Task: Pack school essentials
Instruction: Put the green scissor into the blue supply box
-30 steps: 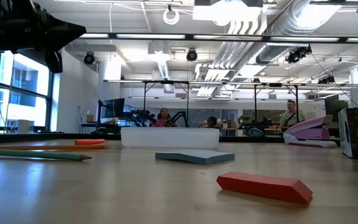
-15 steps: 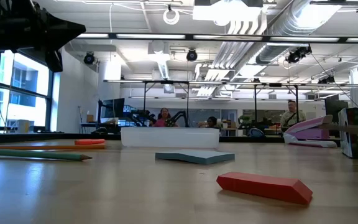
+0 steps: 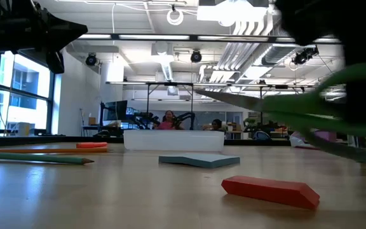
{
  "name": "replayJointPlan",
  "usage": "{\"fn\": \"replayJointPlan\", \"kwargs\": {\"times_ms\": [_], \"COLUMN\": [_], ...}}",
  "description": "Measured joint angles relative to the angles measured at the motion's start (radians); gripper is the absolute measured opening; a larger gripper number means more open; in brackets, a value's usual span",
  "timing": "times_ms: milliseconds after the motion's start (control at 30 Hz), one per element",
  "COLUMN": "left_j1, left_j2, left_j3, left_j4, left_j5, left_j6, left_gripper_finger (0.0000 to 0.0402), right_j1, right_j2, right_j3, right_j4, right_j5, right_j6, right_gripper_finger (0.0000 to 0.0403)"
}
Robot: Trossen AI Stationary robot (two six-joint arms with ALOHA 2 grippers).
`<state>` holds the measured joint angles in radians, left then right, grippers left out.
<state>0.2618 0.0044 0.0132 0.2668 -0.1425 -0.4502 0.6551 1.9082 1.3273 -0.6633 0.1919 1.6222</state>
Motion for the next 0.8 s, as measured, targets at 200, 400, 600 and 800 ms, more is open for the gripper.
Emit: {"fn": "replayJointPlan", "kwargs": {"times_ms": [200,400,600,800], "left_j1": [0.000,0.000,0.000,0.000], "left_j2": [0.000,0.000,0.000,0.000], "left_j3": [0.000,0.000,0.000,0.000], "left_j4": [-0.007,-0.013,-0.017,-0.016], "left_j5": [0.001,0.036,0.057,0.058], "left_j6": [-0.008,-0.018,-0.018,-0.018], "left_gripper_finger": [0.0003,0.0003,0.0003,0.0003], "right_j1": [-0.162,-0.324,-0.455,-0.568], "right_j2": [-0.008,-0.010,-0.011,-0.012], "right_j3": [0.000,0.001,0.006,0.125], "right_j4": [0.049,0.128,0.207,0.036], "right_j5": [0.001,0.002,-0.018,-0.005], "right_j6": [-0.199,-0.401,-0.585,-0.815], "right_gripper_finger": [0.0018,0.0018,0.0018,0.0018]}}
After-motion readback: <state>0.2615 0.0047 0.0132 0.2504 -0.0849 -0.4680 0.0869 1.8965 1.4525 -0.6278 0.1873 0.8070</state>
